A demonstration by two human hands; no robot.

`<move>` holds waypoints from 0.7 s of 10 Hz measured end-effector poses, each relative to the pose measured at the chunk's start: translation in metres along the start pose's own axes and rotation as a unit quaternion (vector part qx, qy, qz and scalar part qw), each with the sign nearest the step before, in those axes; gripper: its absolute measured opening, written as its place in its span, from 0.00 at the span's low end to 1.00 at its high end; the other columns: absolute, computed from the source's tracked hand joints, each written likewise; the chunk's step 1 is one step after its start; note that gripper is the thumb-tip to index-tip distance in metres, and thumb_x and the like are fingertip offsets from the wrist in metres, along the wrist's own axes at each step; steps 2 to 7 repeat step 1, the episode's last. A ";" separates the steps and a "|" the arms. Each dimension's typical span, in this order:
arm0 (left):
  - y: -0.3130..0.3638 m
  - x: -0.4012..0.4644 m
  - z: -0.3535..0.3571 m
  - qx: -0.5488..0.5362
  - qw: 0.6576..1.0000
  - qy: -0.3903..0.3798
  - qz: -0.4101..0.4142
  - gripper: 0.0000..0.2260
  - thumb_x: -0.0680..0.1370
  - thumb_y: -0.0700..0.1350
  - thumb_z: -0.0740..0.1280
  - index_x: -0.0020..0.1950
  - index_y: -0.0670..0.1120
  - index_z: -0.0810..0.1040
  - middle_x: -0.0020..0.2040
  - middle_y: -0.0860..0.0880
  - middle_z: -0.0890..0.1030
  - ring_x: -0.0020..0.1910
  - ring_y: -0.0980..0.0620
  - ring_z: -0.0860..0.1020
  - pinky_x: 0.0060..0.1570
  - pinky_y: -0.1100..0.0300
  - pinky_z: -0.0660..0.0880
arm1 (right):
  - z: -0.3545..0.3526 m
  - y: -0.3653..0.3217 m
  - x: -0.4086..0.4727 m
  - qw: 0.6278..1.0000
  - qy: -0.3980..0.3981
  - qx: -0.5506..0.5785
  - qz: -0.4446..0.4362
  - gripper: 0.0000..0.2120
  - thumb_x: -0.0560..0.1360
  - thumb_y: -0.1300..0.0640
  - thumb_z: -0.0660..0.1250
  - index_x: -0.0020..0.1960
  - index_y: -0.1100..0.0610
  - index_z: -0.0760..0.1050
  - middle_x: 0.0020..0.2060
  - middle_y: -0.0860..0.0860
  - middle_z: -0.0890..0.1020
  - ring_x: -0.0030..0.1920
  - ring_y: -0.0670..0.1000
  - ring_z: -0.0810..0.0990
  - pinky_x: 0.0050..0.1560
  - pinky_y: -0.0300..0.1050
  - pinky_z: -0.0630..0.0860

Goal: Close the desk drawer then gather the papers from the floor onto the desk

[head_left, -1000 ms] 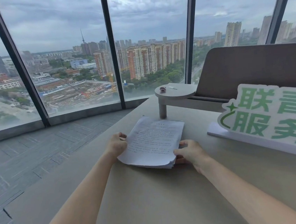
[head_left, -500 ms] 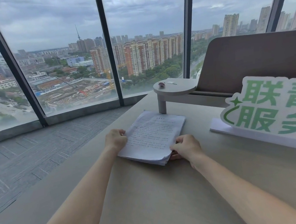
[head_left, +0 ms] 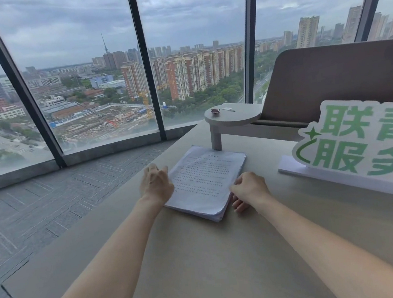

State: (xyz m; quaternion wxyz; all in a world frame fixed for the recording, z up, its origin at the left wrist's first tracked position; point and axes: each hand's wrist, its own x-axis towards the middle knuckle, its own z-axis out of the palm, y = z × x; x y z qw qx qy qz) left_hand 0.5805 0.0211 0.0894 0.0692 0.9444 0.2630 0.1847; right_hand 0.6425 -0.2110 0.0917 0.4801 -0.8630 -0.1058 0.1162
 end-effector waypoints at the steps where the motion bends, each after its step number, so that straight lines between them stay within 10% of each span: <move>1: 0.007 -0.004 -0.004 -0.022 1.000 -0.007 0.012 0.16 0.76 0.39 0.58 0.62 0.40 0.77 0.56 0.38 0.76 0.60 0.39 0.73 0.54 0.49 0.74 | -0.007 0.000 -0.006 1.000 -0.005 -0.008 0.019 0.08 0.73 0.61 0.65 0.43 0.65 0.79 0.33 0.60 0.84 0.26 0.57 0.85 0.30 0.55 0.84; 7: 0.007 -0.004 -0.004 -0.022 1.000 -0.007 0.012 0.16 0.76 0.39 0.58 0.62 0.40 0.77 0.56 0.38 0.76 0.60 0.39 0.73 0.54 0.49 0.74 | -0.007 0.000 -0.006 1.000 -0.005 -0.008 0.019 0.08 0.73 0.61 0.65 0.43 0.65 0.79 0.33 0.60 0.84 0.26 0.57 0.85 0.30 0.55 0.84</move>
